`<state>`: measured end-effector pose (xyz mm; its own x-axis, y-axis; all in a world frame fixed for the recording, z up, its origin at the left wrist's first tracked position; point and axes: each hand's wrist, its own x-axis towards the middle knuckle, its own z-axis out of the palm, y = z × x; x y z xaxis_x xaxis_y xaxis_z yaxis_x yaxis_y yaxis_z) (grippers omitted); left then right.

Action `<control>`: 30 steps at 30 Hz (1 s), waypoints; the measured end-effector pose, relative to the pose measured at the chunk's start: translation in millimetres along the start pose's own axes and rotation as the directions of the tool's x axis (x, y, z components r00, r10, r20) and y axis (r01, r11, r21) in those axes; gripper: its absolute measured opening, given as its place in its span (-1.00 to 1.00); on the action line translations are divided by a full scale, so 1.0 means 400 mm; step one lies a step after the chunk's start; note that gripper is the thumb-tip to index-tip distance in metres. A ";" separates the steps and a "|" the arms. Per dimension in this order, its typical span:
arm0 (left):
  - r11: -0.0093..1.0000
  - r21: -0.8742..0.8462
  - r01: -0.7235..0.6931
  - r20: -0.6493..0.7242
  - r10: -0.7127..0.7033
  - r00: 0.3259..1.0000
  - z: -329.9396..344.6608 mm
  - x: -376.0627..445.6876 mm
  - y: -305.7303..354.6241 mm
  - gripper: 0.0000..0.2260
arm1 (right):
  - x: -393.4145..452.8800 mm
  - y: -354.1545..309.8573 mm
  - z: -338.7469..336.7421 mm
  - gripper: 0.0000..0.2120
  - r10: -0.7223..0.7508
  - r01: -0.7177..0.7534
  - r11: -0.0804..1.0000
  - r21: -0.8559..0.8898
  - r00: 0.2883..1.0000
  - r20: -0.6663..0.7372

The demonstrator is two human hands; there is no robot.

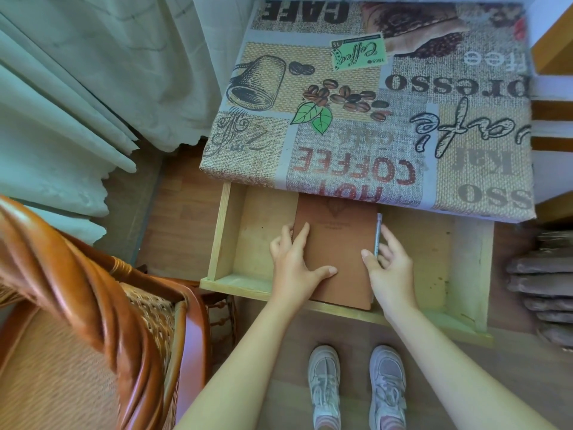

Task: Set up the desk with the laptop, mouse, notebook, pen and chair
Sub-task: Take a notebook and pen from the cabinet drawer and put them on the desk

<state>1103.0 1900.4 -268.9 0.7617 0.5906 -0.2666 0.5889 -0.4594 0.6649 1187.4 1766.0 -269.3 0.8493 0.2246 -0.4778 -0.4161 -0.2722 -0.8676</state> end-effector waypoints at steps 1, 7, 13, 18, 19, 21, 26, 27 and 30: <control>1.000 0.003 -0.016 -0.008 0.016 1.000 -0.003 -0.005 0.001 -0.14 | -0.006 -0.002 -0.003 -0.43 -0.005 0.005 1.000 0.008 1.000 -0.004; 0.999 -0.023 -0.044 0.067 0.045 0.997 -0.025 -0.021 0.028 -0.05 | -0.023 -0.021 -0.023 -0.48 -0.004 0.004 1.000 0.003 1.000 -0.018; 0.995 -0.078 0.054 0.033 -0.052 0.998 -0.049 -0.030 0.045 0.00 | -0.033 -0.031 -0.022 -0.48 0.005 -0.007 0.998 0.068 1.000 0.020; 0.991 -0.114 0.066 -0.006 -0.067 0.998 -0.060 -0.072 0.051 -0.03 | -0.060 -0.040 -0.030 -0.49 0.000 -0.004 0.996 0.091 0.999 0.046; 0.990 -0.119 0.072 -0.017 -0.074 0.997 -0.064 -0.084 0.055 -0.02 | -0.069 -0.043 -0.034 -0.49 -0.002 -0.003 0.996 0.088 0.999 0.054; 0.988 -0.134 0.082 -0.033 -0.087 0.996 -0.072 -0.105 0.062 0.01 | -0.090 -0.053 -0.043 -0.50 -0.005 0.001 0.997 0.072 0.998 0.064; 0.982 -0.146 0.124 -0.065 -0.134 0.989 -0.099 -0.144 0.083 0.02 | -0.138 -0.070 -0.062 -0.51 -0.002 -0.004 0.998 0.068 0.996 0.094; 0.980 -0.146 0.133 -0.072 -0.145 0.987 -0.105 -0.151 0.088 0.01 | -0.149 -0.074 -0.066 -0.51 -0.007 0.000 0.997 0.072 0.995 0.099; 0.975 -0.163 0.152 -0.100 -0.170 0.980 -0.125 -0.172 0.105 0.01 | -0.178 -0.093 -0.075 -0.53 -0.028 0.018 0.996 0.085 0.992 0.121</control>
<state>1061.9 1873.7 -187.6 0.6197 0.7233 -0.3047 0.6463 -0.2499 0.7210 1152.1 1731.9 -198.7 0.8150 0.3440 -0.4663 -0.4270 -0.1874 -0.8846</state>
